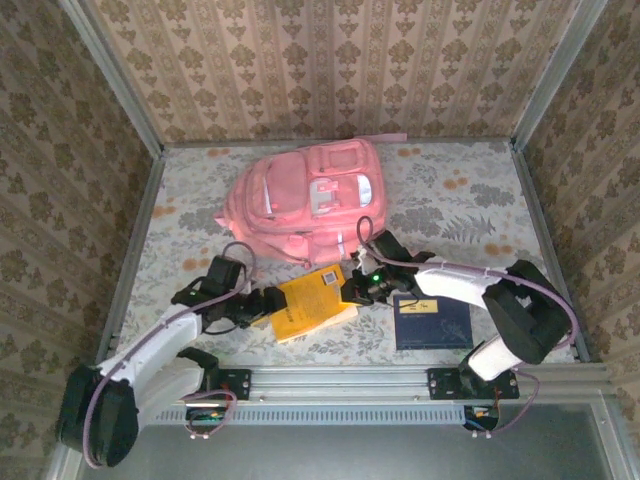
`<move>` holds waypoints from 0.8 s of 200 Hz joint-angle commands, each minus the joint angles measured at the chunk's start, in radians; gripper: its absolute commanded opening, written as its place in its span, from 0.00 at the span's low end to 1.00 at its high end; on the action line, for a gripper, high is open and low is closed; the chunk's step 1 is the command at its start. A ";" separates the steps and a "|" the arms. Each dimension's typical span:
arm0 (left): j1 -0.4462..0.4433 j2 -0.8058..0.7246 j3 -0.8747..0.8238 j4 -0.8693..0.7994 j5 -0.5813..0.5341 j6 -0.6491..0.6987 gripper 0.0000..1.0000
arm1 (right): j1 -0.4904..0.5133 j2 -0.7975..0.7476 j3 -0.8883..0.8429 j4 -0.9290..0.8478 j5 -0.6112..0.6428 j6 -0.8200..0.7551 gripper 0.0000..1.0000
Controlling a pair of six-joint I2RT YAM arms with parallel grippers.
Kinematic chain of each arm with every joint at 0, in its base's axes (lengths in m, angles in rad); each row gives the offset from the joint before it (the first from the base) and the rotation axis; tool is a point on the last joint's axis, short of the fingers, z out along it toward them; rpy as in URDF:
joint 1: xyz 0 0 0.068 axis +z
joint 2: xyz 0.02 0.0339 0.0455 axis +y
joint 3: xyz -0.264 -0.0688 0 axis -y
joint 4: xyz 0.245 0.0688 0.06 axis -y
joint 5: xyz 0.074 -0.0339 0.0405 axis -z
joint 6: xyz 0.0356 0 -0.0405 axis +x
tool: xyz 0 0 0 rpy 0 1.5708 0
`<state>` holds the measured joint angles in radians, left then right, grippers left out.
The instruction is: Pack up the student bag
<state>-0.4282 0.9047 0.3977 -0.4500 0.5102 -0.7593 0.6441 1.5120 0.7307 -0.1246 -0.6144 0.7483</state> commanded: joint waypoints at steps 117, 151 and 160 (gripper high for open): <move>-0.102 0.045 0.114 0.090 -0.196 0.116 0.80 | -0.015 -0.283 0.037 -0.219 -0.045 -0.417 0.00; -0.154 0.199 0.130 0.291 -0.075 0.146 0.80 | -0.015 -0.291 0.050 -0.221 -0.071 -0.420 0.00; -0.158 0.232 0.127 0.339 -0.044 0.144 0.80 | -0.016 -0.298 0.050 -0.215 -0.083 -0.417 0.00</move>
<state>-0.5686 1.0657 0.5003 -0.2790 0.3759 -0.6563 0.6327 1.2552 0.7364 -0.3489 -0.6315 0.3653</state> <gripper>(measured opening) 0.804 0.106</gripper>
